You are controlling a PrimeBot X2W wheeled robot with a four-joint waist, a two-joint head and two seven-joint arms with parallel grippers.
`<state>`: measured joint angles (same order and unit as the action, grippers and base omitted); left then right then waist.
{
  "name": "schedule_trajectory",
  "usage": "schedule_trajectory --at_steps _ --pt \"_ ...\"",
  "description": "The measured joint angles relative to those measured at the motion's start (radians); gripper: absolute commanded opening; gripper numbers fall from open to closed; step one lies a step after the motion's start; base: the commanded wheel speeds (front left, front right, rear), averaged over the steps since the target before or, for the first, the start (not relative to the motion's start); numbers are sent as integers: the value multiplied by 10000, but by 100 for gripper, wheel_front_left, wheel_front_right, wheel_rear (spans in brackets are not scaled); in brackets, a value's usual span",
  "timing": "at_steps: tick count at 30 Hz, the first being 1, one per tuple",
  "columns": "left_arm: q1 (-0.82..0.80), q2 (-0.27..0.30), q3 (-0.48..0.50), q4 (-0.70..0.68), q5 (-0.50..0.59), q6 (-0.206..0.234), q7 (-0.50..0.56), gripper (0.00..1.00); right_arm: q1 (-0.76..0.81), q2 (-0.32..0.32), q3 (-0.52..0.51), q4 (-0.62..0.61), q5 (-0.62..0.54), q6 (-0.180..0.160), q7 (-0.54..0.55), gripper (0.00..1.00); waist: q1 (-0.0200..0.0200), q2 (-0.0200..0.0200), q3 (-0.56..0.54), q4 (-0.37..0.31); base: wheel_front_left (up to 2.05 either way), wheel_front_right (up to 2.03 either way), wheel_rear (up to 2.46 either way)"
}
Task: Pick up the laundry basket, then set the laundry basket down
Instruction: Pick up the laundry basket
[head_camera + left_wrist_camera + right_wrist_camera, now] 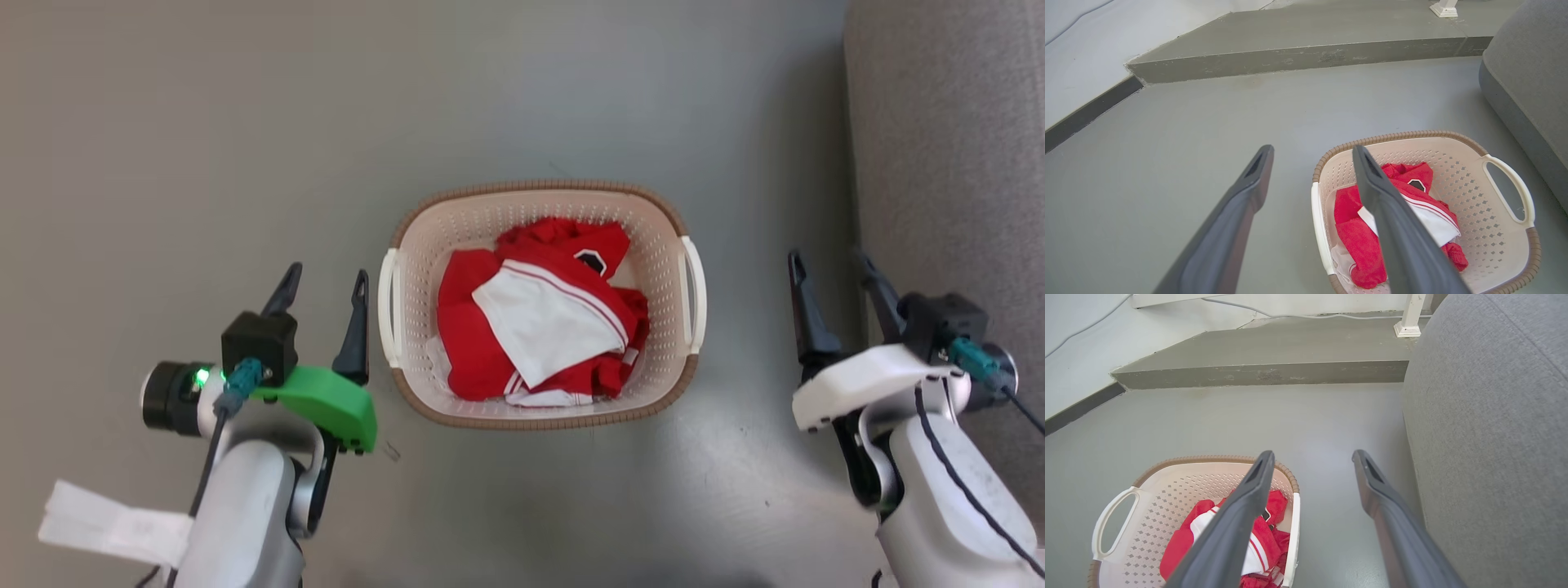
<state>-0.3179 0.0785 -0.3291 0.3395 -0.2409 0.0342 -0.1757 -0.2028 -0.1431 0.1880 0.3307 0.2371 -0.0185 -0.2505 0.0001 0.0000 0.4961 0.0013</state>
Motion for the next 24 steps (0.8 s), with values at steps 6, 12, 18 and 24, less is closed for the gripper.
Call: schedule_trajectory --at_steps 6,12,18,24 --pt "-1130 -27 2 602 -199 -332 380 100 -1066 23 2 403 -29 94 -15 100 1 0 864 -26 0 0 0" --pt "-2641 -81 -33 1227 -274 -621 702 100 -2205 69 10 909 -29 217 -31 100 1 0 1731 -68 0 0 0" --pt "-3711 -157 -50 2121 -274 -882 802 100 -3218 115 180 1653 -121 441 -40 100 2 0 2476 -87 0 0 0" --pt "-4312 -240 -102 3074 -276 -1053 991 100 -3784 222 495 2383 -224 625 -42 100 1 0 2998 -127 0 0 0"
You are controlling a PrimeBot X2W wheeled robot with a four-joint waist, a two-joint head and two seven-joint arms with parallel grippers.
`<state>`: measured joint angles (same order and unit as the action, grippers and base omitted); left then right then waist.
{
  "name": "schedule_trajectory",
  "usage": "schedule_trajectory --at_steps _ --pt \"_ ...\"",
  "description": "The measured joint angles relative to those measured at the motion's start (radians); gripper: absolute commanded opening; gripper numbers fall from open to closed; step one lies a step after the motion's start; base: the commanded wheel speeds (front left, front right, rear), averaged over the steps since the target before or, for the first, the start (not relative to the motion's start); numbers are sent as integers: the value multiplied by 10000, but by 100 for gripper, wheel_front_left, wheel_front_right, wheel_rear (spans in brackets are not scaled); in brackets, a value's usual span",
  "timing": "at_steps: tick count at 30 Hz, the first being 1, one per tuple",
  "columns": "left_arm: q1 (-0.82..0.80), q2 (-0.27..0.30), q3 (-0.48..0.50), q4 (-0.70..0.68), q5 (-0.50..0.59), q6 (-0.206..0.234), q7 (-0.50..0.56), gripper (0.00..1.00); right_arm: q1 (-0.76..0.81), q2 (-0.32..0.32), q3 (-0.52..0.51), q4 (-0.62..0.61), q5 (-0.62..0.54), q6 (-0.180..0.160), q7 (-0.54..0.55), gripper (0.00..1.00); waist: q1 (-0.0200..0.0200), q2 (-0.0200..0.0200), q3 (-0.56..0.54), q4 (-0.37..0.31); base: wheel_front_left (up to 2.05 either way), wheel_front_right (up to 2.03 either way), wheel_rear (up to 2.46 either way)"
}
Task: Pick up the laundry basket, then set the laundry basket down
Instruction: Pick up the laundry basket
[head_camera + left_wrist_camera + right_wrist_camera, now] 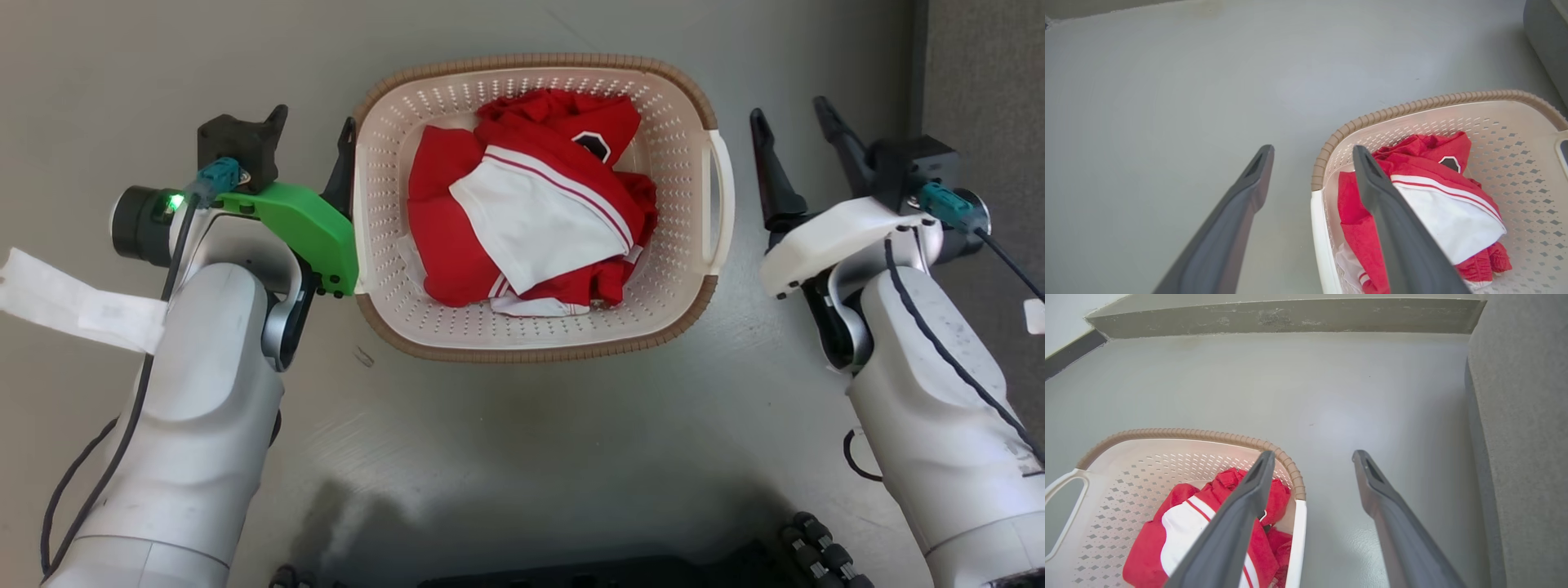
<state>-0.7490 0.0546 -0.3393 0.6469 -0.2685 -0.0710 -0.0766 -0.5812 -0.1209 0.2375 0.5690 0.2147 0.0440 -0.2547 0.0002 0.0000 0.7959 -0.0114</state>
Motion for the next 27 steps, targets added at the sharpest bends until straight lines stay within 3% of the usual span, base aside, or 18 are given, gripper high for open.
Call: schedule_trajectory --at_steps 27 --pt "-1246 -58 -418 2940 -272 -479 144 100 -1128 414 924 2395 -249 441 0 100 -1 0 1493 -303 0 0 0"
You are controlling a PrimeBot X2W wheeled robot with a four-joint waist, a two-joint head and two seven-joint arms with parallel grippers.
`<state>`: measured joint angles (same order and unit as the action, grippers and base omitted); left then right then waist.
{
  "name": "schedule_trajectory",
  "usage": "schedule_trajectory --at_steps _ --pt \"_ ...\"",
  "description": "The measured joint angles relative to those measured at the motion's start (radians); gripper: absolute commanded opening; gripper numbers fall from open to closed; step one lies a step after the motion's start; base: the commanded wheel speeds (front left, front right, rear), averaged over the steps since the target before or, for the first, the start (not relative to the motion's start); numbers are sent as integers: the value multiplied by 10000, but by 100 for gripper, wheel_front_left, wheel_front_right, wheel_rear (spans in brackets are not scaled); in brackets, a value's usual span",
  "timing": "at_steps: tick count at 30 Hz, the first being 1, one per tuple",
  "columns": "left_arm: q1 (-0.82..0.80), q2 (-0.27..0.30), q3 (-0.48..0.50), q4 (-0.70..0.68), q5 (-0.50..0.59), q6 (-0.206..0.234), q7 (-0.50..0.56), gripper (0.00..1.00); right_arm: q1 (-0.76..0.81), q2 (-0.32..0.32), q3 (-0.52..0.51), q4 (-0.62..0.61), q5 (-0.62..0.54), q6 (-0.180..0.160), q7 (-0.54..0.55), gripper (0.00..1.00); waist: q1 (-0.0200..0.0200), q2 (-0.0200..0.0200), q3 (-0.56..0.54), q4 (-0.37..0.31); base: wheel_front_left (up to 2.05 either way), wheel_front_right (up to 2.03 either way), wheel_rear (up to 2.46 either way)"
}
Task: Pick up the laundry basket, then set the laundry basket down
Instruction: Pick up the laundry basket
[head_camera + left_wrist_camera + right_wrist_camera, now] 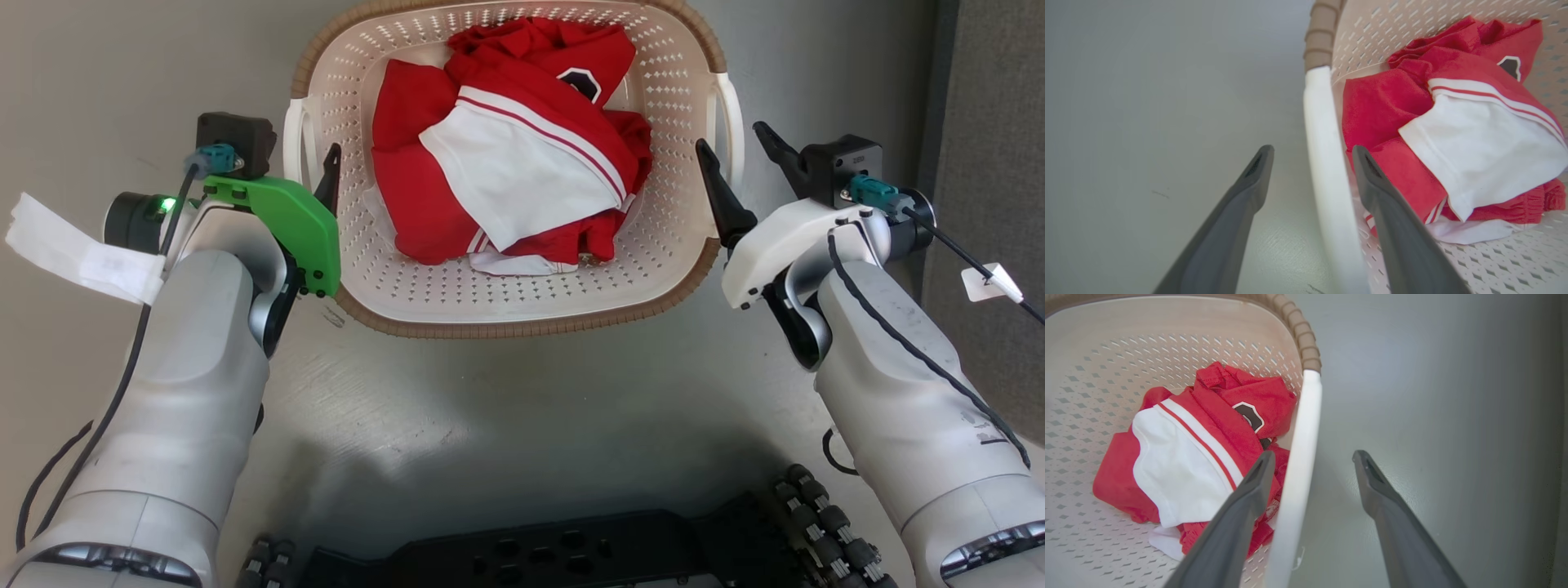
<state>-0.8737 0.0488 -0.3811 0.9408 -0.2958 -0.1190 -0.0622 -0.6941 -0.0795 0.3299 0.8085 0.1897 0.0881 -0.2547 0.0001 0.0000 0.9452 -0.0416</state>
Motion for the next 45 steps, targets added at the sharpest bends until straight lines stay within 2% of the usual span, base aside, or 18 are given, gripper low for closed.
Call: schedule_trajectory --at_steps 9,10,11,15,31,45 --pt "-541 -21 -77 708 -109 -52 182 100 -402 125 63 593 163 121 0 100 -1 0 163 -44 0 0 0" --pt "-627 -29 -100 788 -109 -52 176 59 -458 127 59 635 228 163 2 42 -1 0 190 -55 0 0 0" --pt "-691 -40 -125 867 -109 -54 190 0 -516 130 75 723 290 165 0 0 -1 1 205 -64 0 0 0" --pt "-773 -324 -148 1026 -192 -81 224 0 -591 339 201 848 418 290 -71 0 -2 0 232 -75 0 0 0" --pt "-1054 -397 -378 1793 -825 -88 443 0 -960 437 238 1465 575 351 -42 0 -1 0 48 -73 0 0 0" --pt "-718 -577 -663 2157 -1804 -88 853 0 -965 474 378 2644 577 439 0 0 -1 0 -824 -2 0 0 0"
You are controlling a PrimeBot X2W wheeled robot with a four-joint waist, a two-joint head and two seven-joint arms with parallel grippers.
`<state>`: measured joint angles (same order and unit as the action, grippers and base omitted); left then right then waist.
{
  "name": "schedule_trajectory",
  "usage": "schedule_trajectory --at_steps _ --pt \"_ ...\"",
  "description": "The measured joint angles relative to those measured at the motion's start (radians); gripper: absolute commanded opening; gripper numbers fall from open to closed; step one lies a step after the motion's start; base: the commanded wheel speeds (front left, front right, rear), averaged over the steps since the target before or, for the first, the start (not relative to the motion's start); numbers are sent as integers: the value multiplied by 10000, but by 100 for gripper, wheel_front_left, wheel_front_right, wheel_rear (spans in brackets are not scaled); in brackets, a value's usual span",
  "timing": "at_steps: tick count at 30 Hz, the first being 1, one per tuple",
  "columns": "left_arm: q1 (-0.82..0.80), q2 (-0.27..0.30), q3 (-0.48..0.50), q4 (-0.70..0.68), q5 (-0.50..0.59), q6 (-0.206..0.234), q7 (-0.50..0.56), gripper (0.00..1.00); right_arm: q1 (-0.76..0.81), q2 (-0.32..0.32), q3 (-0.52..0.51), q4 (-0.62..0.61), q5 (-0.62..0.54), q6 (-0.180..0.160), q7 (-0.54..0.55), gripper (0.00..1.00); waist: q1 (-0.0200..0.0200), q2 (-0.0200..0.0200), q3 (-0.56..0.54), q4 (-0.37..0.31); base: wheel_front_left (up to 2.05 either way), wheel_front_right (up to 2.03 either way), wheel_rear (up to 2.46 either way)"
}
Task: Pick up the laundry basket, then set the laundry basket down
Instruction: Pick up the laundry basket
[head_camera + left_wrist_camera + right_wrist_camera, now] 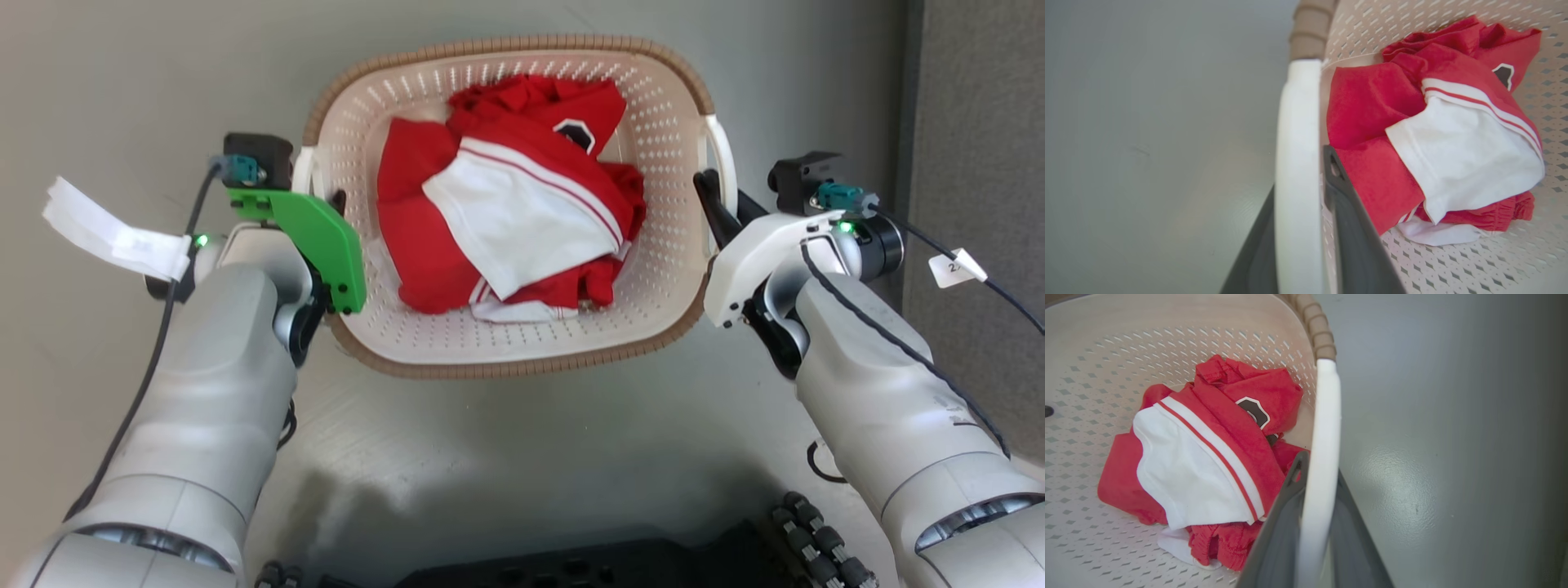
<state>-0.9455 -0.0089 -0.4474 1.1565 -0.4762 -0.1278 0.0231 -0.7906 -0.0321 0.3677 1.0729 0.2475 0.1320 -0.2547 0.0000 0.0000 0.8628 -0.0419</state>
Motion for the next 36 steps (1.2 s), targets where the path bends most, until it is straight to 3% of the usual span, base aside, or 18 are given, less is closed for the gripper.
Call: schedule_trajectory --at_steps 21,36 --pt "1154 -73 -460 132 -1392 -12 1425 0 224 190 259 1446 573 75 817 0 0 0 -2132 -17 0 0 0" --pt "1846 -52 -706 198 -2203 -12 2460 0 1095 153 1085 1183 1879 71 2207 0 0 0 -3837 -135 0 0 0"
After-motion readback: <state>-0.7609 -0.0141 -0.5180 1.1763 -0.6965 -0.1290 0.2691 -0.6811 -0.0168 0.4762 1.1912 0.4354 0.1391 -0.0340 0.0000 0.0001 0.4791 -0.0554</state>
